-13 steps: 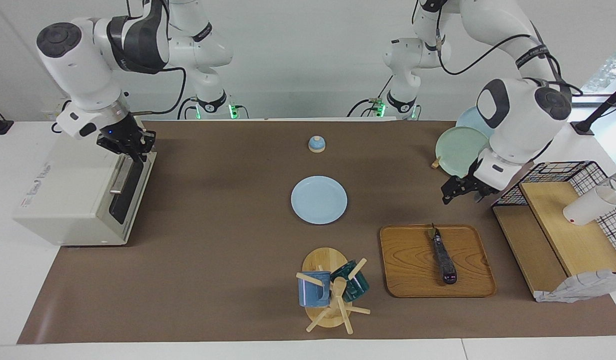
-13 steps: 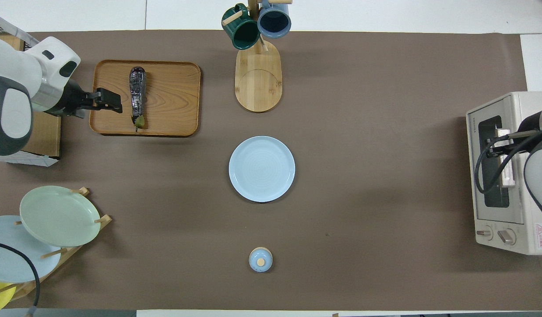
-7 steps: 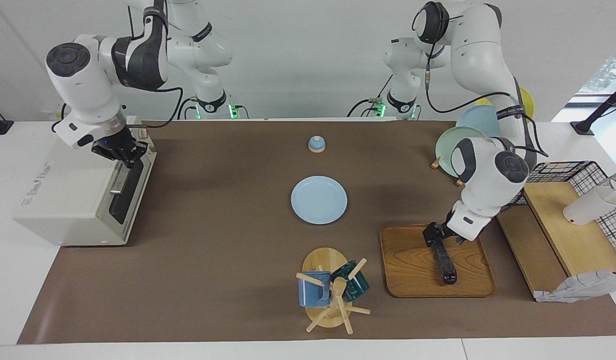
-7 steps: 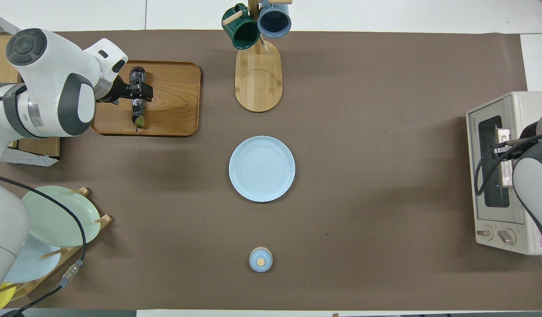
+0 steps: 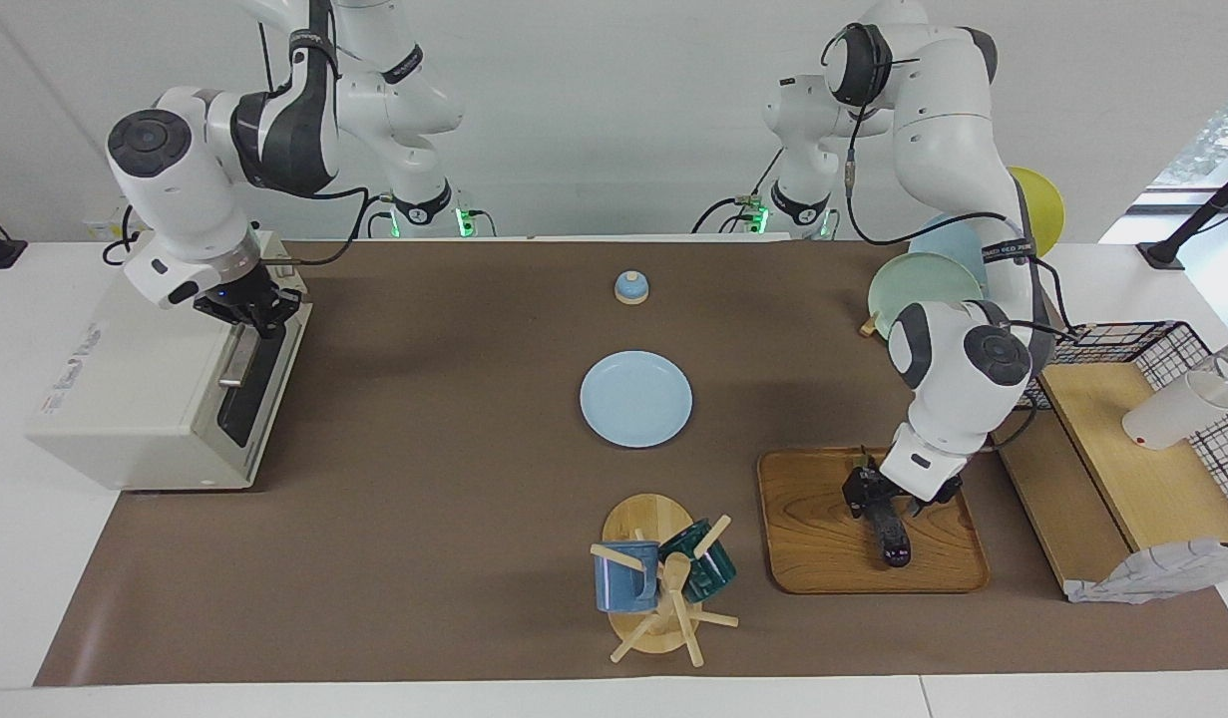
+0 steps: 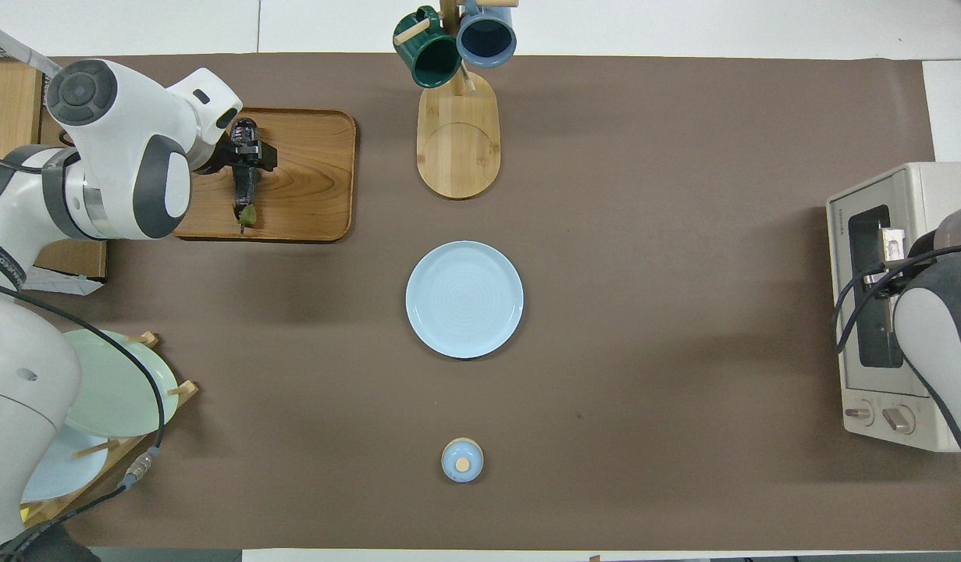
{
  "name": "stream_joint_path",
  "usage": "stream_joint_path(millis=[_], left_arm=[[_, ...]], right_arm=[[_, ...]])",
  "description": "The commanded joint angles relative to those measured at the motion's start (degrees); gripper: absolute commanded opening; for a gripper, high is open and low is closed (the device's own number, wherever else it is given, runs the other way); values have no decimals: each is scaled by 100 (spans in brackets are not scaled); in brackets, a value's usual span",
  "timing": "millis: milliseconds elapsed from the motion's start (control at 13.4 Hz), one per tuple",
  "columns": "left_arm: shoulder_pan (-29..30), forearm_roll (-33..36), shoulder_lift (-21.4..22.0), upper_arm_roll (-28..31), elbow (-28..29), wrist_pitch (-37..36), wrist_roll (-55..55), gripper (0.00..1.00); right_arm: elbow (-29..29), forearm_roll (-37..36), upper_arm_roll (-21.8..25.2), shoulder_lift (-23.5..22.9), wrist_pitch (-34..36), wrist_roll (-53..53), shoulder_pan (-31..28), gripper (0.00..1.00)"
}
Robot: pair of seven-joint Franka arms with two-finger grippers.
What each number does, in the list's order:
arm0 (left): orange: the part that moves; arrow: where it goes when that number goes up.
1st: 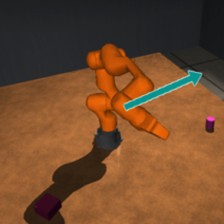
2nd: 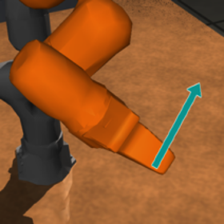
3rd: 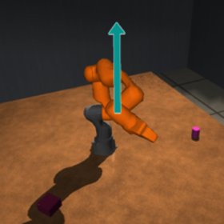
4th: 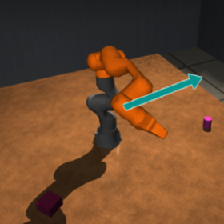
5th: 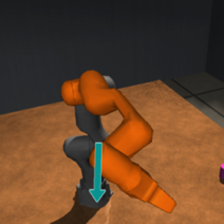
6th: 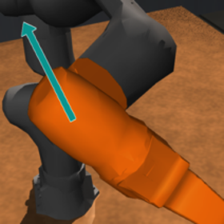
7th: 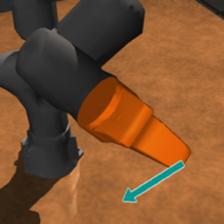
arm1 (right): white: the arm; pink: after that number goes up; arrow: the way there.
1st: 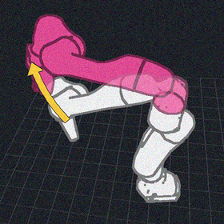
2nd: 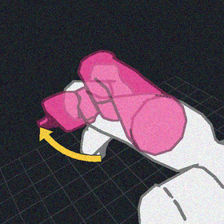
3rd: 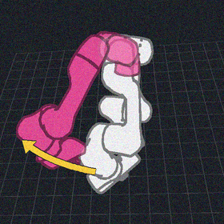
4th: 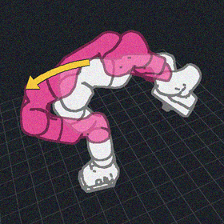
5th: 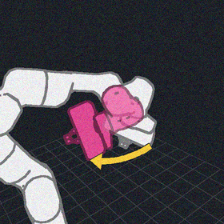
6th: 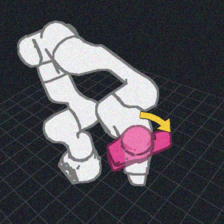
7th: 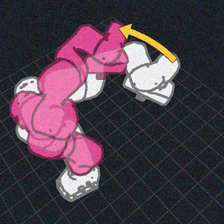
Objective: Put eggplant into oven
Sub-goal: 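Close the left gripper on the eggplant and lift it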
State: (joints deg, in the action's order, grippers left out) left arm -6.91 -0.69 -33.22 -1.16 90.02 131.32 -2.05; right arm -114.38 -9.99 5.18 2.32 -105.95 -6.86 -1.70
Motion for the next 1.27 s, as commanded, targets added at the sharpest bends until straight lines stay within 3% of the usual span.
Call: stream_joint_path(millis=[0, 224, 298, 447, 522, 820, 969, 1193], left_arm=[[-12, 122, 79, 37, 288, 359, 100, 85], [14, 122, 88, 37, 288, 342, 135, 80], [14, 122, 88, 37, 279, 289, 135, 68], [-3, 113, 97, 37, 244, 158, 126, 17], [5, 78, 97, 28, 227, 131, 126, 0], [6, -18, 289, 2, 226, -61, 39, 0], [-47, -553, 815, 19, 279, -648, -23, 0], [-291, -652, 1484, -33, 305, -1756, -801, 0]], right_arm=[[-181, -117, -35, 146, -128, 124, -24, 0], [-129, -283, -35, 137, -49, 63, -41, 0], [-111, -371, -35, 137, -40, 54, -32, 0], [-111, -425, -35, 137, -49, -121, -50, 0], [-120, -425, -35, 137, -101, -244, -111, 0], [-216, -372, -44, 163, -137, -245, -129, 0], [-452, -302, -44, 190, -242, -228, -103, 0], [-577, -56, -97, 216, -480, -131, -76, 0]])
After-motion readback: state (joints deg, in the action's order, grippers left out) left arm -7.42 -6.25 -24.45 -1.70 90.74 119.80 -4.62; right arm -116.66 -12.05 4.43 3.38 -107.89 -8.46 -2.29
